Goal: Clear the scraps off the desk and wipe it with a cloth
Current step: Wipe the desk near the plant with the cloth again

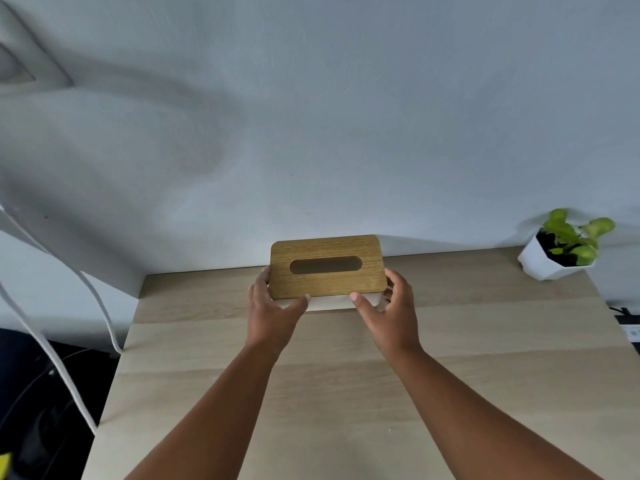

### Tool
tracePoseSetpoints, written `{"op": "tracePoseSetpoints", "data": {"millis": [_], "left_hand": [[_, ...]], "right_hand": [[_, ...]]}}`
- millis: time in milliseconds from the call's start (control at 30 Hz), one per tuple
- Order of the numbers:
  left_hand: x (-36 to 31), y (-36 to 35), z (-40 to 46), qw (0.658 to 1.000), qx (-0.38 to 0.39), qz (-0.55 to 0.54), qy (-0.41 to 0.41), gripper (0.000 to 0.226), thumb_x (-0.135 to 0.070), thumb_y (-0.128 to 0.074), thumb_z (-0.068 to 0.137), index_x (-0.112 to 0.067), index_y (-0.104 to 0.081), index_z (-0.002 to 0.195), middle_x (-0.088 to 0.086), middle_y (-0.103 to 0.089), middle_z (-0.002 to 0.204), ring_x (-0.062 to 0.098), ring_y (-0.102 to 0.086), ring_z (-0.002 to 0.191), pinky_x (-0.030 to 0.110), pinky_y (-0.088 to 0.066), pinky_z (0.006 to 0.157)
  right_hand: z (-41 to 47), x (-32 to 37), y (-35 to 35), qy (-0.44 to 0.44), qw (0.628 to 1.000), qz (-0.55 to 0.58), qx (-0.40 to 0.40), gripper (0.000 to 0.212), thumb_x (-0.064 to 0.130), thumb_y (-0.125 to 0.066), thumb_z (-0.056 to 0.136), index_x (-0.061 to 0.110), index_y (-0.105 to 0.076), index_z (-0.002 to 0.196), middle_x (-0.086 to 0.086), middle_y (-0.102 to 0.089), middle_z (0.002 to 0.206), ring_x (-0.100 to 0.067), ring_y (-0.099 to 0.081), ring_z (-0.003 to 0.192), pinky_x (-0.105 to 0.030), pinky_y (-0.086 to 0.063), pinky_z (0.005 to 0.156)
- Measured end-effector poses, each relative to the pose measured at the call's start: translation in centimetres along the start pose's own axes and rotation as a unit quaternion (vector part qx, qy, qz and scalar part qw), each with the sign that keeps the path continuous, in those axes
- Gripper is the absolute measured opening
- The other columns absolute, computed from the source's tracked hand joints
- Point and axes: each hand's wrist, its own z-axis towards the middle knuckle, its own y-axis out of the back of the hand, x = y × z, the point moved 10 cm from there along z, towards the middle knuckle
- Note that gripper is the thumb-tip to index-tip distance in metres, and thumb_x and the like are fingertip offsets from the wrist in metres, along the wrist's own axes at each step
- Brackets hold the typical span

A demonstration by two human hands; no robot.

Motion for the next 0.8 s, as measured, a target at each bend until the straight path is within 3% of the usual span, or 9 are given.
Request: {"op": "tracePoseSetpoints", "data": {"millis": [133,300,533,800], "left_hand": [[-0.4,0.4,-0.4,1.0,0.004,-0.005,-0.013,0.093,-0.05,-0.084,0.064,-0.035,-0.043,0.146,-0.013,-0.049,0.136,0.006,-0.053,0.125,0.036,-0.047,0.109],[-1.5,1.3,-1.6,1.0,-0.002,-0.008,-0.027,0.088,-0.033,-0.086,0.074,-0.034,-0.039,0.149,-0.011,-0.047,0.139,0.008,-0.052,0.127,0.039,-0.047,0.11],[-3.4,2.8,-4.9,0.998,-0.006,0.018,-0.06,0.084,-0.037,-0.083,0.076,-0.035,-0.039,0.147,-0.014,-0.042,0.142,0.009,-0.047,0.131,0.039,-0.045,0.11],[-4.6,-0.7,-12.2,0.99,0.05,0.077,-0.109,0.072,-0.027,-0.075,0.084,-0.027,-0.043,0.148,-0.004,-0.047,0.147,0.018,-0.042,0.14,0.04,-0.039,0.115]], "right_hand": [[-0.2,0.6,0.7,0.004,1.0,-0.015,0.008,0.079,0.046,-0.083,0.081,0.028,-0.044,0.147,0.009,-0.048,0.141,-0.009,-0.052,0.126,-0.035,-0.051,0.103],[-1.6,1.7,2.0,0.019,0.999,-0.029,0.006,0.082,0.047,-0.082,0.082,0.025,-0.041,0.15,0.007,-0.046,0.148,-0.009,-0.047,0.133,-0.027,-0.042,0.106],[-5.1,2.2,5.4,0.034,0.998,-0.054,-0.003,0.079,0.052,-0.077,0.084,0.031,-0.04,0.151,0.009,-0.045,0.15,-0.01,-0.047,0.134,-0.031,-0.045,0.106],[-10.6,-1.6,11.6,0.015,0.995,-0.09,-0.04,0.075,0.044,-0.078,0.086,0.025,-0.043,0.15,0.004,-0.048,0.146,-0.015,-0.049,0.133,-0.042,-0.046,0.11]]}}
